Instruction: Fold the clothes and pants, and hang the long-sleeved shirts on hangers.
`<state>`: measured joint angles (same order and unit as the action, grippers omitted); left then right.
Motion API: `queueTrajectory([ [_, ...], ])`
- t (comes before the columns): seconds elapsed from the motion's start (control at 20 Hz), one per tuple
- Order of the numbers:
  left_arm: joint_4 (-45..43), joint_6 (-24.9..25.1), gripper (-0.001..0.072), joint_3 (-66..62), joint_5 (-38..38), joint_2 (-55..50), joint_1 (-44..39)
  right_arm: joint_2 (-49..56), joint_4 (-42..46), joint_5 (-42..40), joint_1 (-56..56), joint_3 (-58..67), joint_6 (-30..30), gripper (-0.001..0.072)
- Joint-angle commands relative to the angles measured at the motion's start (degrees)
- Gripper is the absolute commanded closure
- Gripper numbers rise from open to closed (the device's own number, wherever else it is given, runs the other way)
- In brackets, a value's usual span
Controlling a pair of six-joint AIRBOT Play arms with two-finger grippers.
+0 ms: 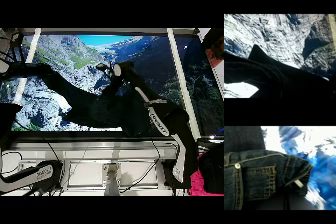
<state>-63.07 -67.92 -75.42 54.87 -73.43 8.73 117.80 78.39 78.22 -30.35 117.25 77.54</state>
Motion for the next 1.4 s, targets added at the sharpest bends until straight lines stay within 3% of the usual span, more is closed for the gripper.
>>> queueTrajectory([
  [0.0,-7.23,-1.79,0.0698,0.02,-0.87,0.04,0.52,-2.97,1.6,-0.96,5.55,1.7,7.82,0.0696],
  [0.2,-10.25,-4.85,0.0698,0.02,-0.83,0.04,3.91,-8.63,1.18,-5.62,16.52,1.6,18.99,0.0696],
  [0.45,-7.78,-5.6,0.0698,0.02,-1.84,0.07,5.44,-14.29,2.12,-7.39,26.84,1.6,25.33,0.0696],
  [0.65,-8.68,-9.44,0.0698,0.02,-2.67,0.07,8.24,-18.64,4.98,-6.69,34.75,1.6,27.21,0.0696],
  [0.9,-5.64,-18.67,0.0698,0.02,-3.15,0.35,13.0,-21.27,6.29,-4.59,43.21,1.18,28.17,0.0695],
  [1.05,-8.15,-18.82,0.0699,0.02,-2.6,2.25,13.53,-21.42,8.26,-4.17,45.83,1.18,28.26,0.0696],
  [1.15,-13.31,-22.03,0.0699,0.02,1.22,4.15,13.55,-21.44,9.14,-4.48,47.21,1.18,28.35,0.0695],
  [1.3,-10.82,-20.96,0.0699,0.02,11.3,4.83,12.66,-21.42,9.09,-5.75,48.33,1.18,28.63,0.0695],
  [1.35,-9.94,-20.39,0.0699,0.02,10.32,4.81,12.07,-21.42,9.55,-6.97,48.43,1.18,30.05,0.0695],
])
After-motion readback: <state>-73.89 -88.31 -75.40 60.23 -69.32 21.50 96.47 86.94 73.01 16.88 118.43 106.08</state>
